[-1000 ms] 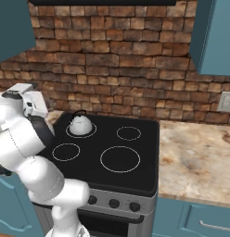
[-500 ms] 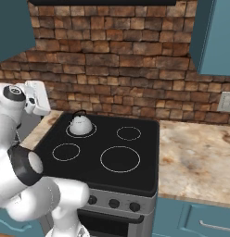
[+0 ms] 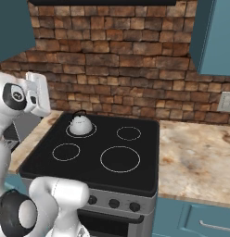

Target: Pick the kettle from the cabinet and place it on a stove burner. Then pick the pot from the counter and place it on another stove burner. Finally, turn both burners on.

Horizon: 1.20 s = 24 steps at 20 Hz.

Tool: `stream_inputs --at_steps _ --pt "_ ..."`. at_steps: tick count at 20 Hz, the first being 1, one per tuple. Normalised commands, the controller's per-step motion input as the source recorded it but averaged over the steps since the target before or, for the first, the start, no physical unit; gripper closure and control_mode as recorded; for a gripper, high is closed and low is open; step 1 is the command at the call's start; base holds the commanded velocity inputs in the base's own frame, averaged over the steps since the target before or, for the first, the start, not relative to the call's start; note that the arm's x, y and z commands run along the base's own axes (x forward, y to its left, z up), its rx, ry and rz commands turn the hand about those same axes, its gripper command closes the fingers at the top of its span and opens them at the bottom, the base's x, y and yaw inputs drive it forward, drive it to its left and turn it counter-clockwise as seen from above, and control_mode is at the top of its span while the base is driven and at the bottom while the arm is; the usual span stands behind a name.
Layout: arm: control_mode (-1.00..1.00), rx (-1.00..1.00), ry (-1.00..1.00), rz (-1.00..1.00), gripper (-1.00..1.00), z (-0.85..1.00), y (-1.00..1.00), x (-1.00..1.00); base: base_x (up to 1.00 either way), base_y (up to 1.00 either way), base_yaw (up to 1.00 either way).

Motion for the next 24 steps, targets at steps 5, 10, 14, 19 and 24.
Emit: stream_inputs --at_steps 5,10,14,19,24 --pt "-1.0 0.16 -0.02 0.0 -1.0 0.57 -0.13 -0.83 0.0 0.0 0.0" --pt "-1.0 0.1 -0.01 0.0 -1.0 0.37 -0.01 -0.93 0.0 0.0 0.0" --pt "-1.0 0.07 -0.04 0.0 -1.0 0.14 -0.02 -0.87 0.0 0.0 0.0" --pt "-1.0 0.02 0.0 0.0 -1.0 0.0 0.0 -0.14 0.0 0.0 0.0" --pt "1.0 0.0 -0.05 -0.01 -1.0 0.0 0.0 -0.2 -0.6 0.0 -0.04"
